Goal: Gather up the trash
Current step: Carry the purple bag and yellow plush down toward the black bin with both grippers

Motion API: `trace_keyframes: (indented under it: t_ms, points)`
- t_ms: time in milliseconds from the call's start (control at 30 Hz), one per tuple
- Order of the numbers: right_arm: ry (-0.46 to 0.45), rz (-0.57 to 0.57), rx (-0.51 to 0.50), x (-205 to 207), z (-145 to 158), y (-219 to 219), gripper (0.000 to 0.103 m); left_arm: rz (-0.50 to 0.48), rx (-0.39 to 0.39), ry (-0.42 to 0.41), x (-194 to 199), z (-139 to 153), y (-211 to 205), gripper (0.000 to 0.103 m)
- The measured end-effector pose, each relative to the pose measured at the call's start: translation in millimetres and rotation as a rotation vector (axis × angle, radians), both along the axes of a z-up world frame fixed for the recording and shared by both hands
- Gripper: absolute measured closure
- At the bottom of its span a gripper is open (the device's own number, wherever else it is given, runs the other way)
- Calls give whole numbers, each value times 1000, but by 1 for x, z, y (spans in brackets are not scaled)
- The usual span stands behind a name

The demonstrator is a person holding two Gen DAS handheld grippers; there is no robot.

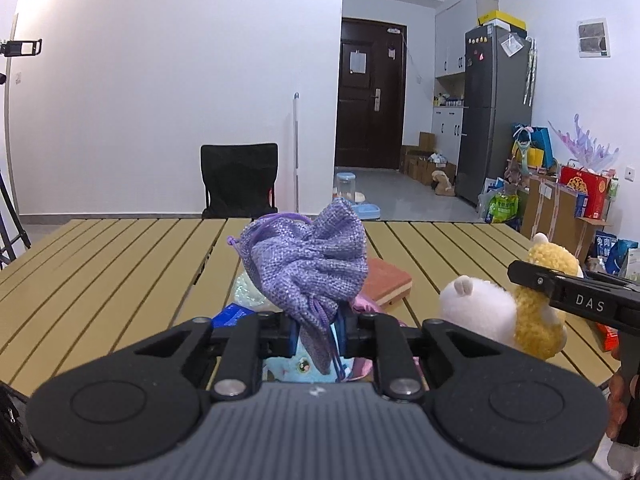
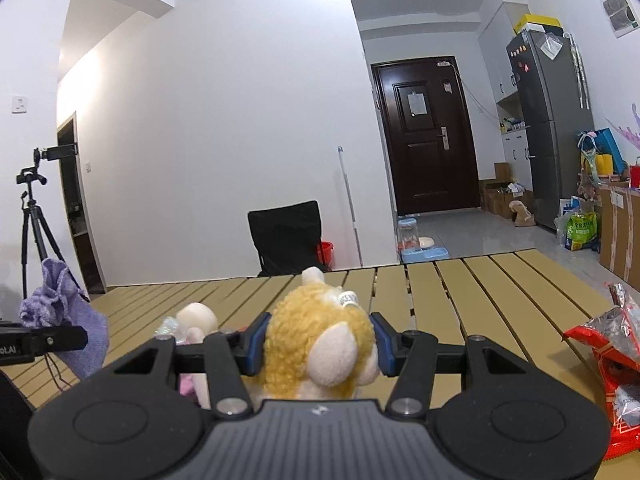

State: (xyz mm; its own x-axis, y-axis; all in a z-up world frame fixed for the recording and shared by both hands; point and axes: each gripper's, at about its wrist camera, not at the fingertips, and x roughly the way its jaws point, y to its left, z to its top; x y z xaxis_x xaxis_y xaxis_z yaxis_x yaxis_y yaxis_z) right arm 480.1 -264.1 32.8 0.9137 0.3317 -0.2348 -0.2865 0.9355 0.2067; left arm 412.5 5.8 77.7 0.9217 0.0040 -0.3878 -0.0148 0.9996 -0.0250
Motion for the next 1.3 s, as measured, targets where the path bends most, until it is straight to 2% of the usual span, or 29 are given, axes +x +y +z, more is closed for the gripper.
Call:
trace_keyframes:
  t_ms: [333, 600, 967, 1300]
  points:
    - [-32, 48, 3, -45, 23, 10, 52, -7, -10, -28, -48, 14, 4, 85]
    - [-31, 94, -9, -87, 29, 23, 52, -12, -13, -25, -84, 19, 5, 85]
    - [2, 141, -46, -153, 20, 45, 52, -14, -17, 12, -127, 8, 8, 85]
    - [81, 187, -75, -206, -9, 65, 52, -20, -17, 68, -168, -19, 16, 85]
